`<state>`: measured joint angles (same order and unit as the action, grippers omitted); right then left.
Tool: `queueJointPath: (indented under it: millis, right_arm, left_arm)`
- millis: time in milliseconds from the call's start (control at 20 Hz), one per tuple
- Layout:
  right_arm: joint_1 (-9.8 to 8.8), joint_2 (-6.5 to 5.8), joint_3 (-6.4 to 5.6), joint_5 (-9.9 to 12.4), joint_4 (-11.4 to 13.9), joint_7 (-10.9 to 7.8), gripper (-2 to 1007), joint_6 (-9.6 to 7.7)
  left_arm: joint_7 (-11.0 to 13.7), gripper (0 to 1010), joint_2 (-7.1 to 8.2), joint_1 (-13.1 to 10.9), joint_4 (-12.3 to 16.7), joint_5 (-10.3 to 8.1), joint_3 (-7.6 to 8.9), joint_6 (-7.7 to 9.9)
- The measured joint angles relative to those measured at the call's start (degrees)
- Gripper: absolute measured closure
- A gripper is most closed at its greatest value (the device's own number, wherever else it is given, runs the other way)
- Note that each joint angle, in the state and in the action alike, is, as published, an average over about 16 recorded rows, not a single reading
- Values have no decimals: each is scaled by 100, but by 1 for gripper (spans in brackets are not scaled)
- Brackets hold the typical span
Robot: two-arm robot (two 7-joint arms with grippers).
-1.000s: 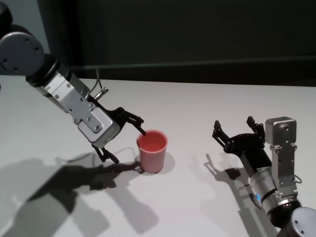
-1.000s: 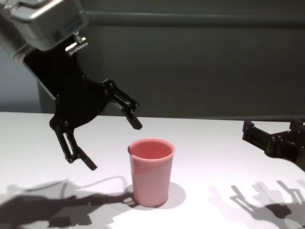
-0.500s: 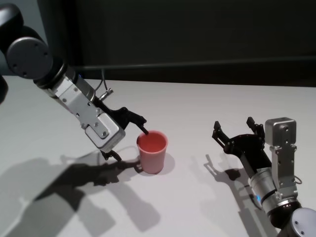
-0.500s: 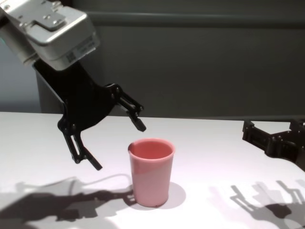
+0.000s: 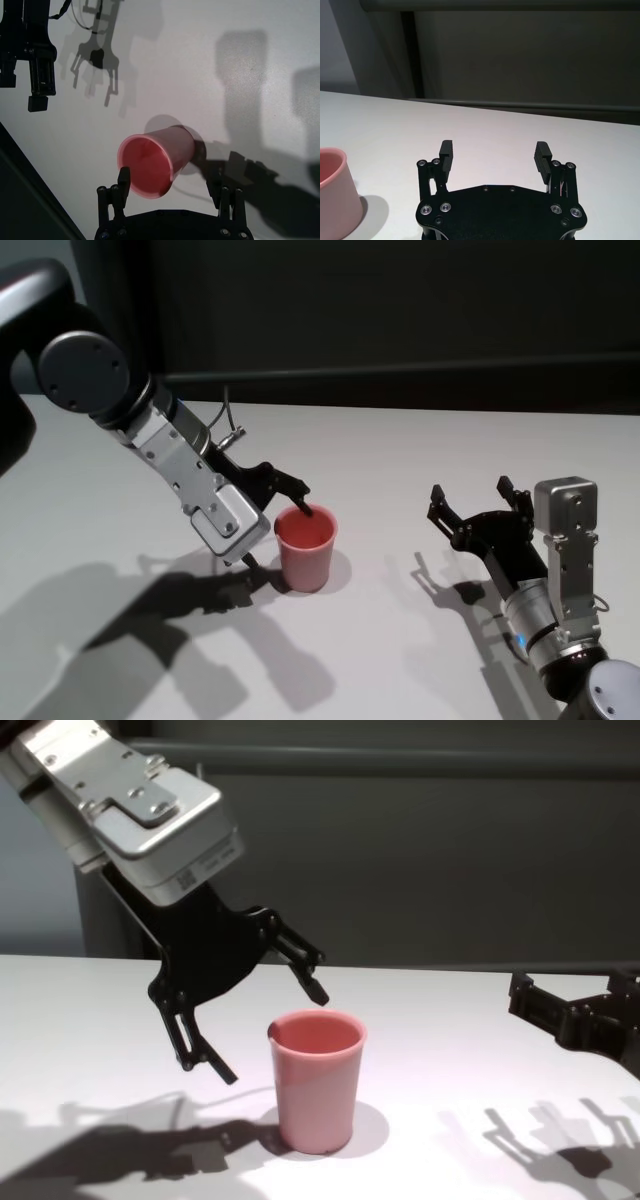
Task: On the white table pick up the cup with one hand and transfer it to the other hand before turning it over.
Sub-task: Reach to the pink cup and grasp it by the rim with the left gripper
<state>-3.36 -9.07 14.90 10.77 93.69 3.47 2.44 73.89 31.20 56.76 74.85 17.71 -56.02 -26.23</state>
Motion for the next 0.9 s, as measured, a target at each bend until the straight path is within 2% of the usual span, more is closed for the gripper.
queueJointPath:
  millis: [900]
  right_arm:
    - [0,0,0,0,0,0,3,0]
  left_arm:
    - [-318,9,-188,70,-275,275,-363,-108]
